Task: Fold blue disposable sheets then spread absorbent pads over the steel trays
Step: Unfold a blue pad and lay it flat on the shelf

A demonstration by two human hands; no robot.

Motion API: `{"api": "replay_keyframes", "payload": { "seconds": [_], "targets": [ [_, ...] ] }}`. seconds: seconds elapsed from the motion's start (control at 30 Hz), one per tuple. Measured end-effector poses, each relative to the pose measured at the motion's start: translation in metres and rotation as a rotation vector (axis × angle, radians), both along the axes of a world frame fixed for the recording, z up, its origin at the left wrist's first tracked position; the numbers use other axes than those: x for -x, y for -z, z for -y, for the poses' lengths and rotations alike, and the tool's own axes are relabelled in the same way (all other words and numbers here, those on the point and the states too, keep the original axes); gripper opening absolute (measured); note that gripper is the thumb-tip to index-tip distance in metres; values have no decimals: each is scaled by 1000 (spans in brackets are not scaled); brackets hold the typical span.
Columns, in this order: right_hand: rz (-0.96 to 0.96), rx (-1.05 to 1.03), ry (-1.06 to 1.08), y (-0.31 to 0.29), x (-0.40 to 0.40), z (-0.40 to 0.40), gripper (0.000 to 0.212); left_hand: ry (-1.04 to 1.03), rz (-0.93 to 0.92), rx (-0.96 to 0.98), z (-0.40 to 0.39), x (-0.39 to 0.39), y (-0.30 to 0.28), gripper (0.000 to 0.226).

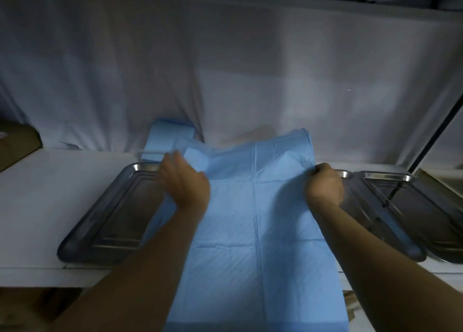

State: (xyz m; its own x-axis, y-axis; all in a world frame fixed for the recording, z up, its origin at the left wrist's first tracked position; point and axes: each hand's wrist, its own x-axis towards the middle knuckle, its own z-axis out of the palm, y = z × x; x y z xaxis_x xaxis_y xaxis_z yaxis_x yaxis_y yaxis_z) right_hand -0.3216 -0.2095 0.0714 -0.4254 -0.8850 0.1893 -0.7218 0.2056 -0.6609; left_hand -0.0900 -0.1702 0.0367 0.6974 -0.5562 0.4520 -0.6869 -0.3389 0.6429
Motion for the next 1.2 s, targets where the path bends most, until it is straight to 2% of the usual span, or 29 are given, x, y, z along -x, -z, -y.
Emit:
{"api": "replay_keyframes", "payload": {
  "seconds": [0.07, 0.13, 0.2, 0.3, 0.4, 0.5, 0.57, 0.67, 0.77, 0.83, 0.87, 0.9, 0.93, 1.0, 1.07, 1.13, 1.2],
  "targets": [
    [39, -12, -37, 5, -2, 2, 29, 310, 255, -45, -5, 24, 8, 58],
    [76, -24, -69, 7, -2, 1, 26, 678, 307, -284, -13, 50, 19, 53],
    [73, -51, -93, 9, 1, -2, 24, 840, 285, -565, -20, 68, 33, 60],
    [75, -105, -107, 13, 10, -7, 23, 844, 274, -810, -22, 81, 55, 78],
    [63, -245, -183, 17, 19, -8, 29, 798, 312, -898, -22, 81, 60, 80],
    [-128, -486, -281, 24, 23, -13, 42, 716, 373, -802, -24, 86, 49, 77],
    [-264, -524, -262, 24, 24, -19, 40, 740, 403, -667, -28, 91, 43, 57],
    [-388, -480, -237, 16, 22, -23, 36, 857, 175, -585, -34, 98, 41, 27],
    [-352, -370, -252, 1, 12, -21, 33, 879, -270, -583, -42, 100, 27, 44],
    [-196, -276, -395, -9, 1, -20, 22, 900, -827, -488, -46, 97, 13, 57],
    [-44, -277, -514, -14, -7, -23, 15, 883, -1069, -444, -45, 94, 6, 61],
    [154, -341, -642, -19, -17, -30, 16, 864, -1228, -409, -44, 89, -1, 63],
    [325, -441, -755, -22, -25, -38, 20, 847, -1313, -388, -43, 85, -3, 62],
    [479, -609, -900, -22, -38, -51, 25, 795, -1320, -344, -43, 76, -2, 52],
    [438, -605, -854, -11, -39, -51, 25, 684, -1204, -296, -44, 63, 5, 39],
    [200, -557, -695, 5, -35, -45, 30, 564, -1054, -309, -47, 44, 17, 38],
    [-27, -510, -450, 25, -25, -38, 34, 514, -903, -340, -56, 28, 25, 58]
  ]
}}
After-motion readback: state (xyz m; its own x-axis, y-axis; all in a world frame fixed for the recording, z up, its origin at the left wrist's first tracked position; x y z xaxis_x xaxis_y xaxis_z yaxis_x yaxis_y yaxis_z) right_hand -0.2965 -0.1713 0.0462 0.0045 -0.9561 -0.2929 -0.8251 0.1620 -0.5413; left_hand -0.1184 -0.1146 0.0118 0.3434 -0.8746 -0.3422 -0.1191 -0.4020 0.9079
